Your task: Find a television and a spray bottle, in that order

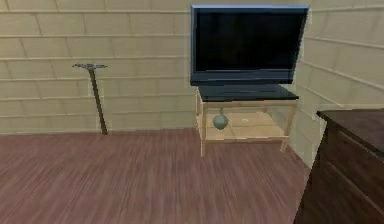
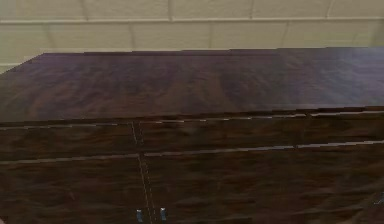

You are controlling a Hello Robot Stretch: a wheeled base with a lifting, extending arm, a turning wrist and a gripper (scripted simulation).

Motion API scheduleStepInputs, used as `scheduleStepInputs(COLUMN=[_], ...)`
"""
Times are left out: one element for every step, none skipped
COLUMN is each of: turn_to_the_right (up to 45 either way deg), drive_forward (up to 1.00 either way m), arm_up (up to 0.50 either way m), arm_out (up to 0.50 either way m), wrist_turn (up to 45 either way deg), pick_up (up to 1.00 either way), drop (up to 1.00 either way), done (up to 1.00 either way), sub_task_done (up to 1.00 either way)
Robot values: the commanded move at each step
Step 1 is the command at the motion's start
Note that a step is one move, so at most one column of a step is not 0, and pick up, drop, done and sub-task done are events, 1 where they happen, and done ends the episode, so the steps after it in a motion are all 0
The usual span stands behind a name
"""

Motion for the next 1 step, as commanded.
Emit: scheduleStepInputs(turn_to_the_right=[0.0], drive_forward=[1.00], arm_up=[0.00], arm_out=[0.00], wrist_turn=[0.0], pick_up=[0.00], drop=[0.00], done=[0.00], sub_task_done=[0.00])
